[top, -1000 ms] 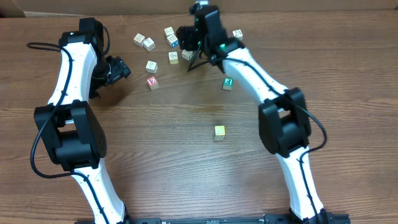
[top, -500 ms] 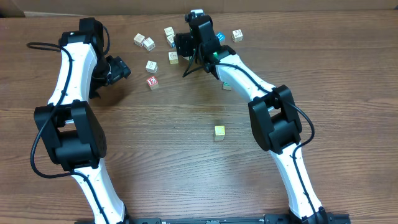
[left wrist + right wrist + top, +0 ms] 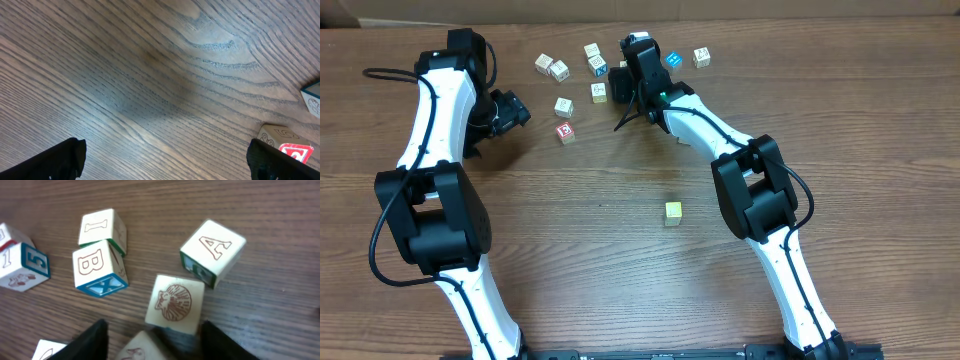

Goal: Form a tower

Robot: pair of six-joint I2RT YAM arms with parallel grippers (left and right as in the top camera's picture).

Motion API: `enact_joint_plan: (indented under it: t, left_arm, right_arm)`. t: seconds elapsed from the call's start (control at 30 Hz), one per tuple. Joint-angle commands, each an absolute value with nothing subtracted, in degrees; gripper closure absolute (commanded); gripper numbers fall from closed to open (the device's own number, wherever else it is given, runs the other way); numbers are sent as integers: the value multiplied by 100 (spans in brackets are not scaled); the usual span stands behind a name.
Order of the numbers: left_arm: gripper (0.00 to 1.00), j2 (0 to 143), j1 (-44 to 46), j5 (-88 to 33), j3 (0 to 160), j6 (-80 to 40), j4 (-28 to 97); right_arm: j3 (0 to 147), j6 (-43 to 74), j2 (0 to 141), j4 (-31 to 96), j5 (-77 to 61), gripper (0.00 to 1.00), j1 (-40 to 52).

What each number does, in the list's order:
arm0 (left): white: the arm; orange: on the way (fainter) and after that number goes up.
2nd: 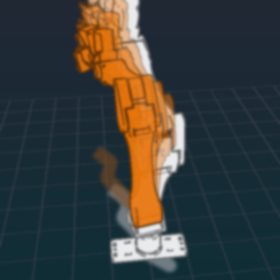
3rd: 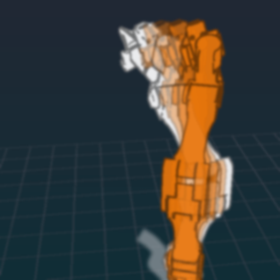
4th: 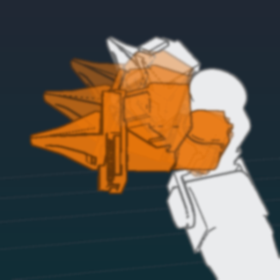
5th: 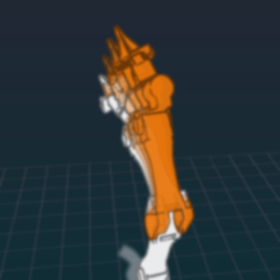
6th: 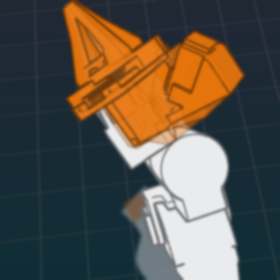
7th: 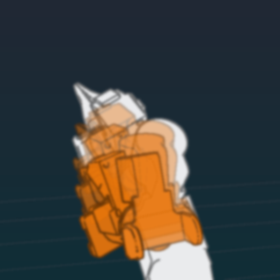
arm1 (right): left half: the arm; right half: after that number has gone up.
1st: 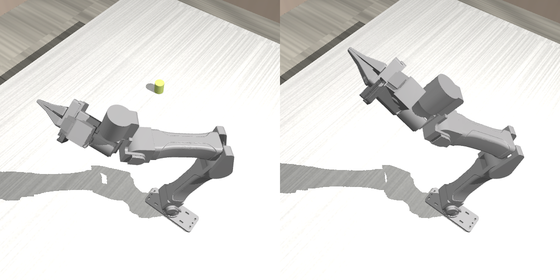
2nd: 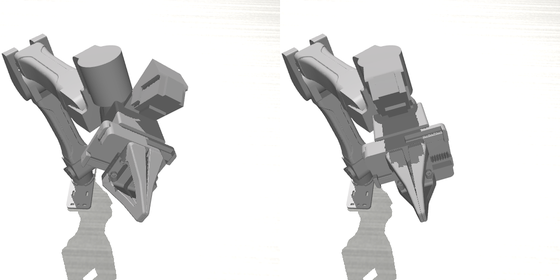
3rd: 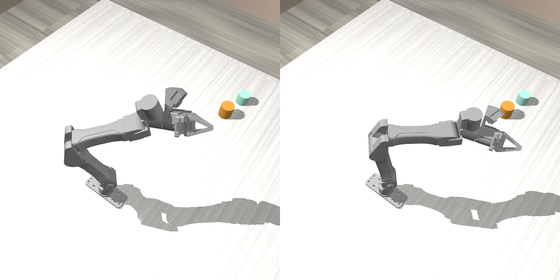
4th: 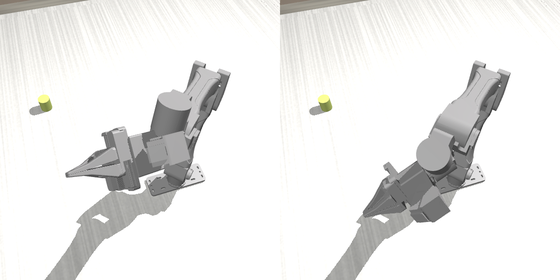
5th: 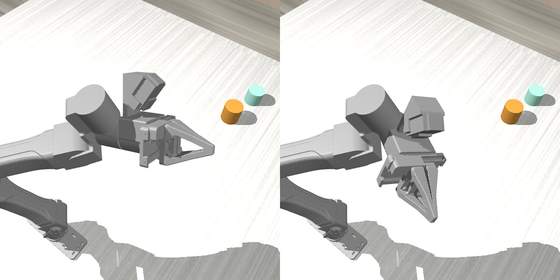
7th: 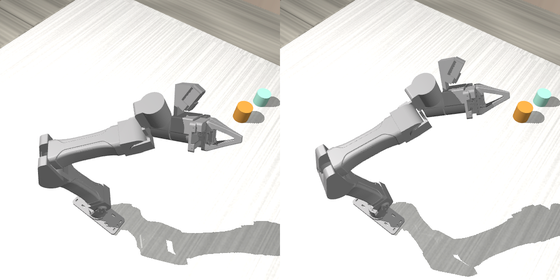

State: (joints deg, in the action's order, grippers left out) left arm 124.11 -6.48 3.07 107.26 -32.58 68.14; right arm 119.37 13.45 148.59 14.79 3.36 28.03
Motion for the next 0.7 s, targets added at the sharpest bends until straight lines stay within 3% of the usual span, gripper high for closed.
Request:
enact_joint_plan:
  t: [0.0, 0.13, 0.23, 0.43, 0.67]
  left_arm:
    - [0, 12248, -631, 357, 10816, -3168, 6831]
    - [0, 12248, -631, 355, 10816, -3168, 6831]
    - [0, 12248, -631, 355, 10816, -3168, 6831]
    - [1, 12248, -631, 355, 10816, -3168, 6831]
    - [0, 12248, -633, 355, 10816, -3168, 6831]
  right_arm:
    - [12009, 1365, 14752, 1671, 403, 48, 2770]
    - [12009, 1363, 14466, 1865, 401, 51, 2735]
    - [12009, 1363, 14296, 1837, 401, 33, 2735]
    - [12007, 1356, 14306, 1568, 403, 22, 2707]
    - [12007, 1339, 14560, 1074, 451, 24, 2687]
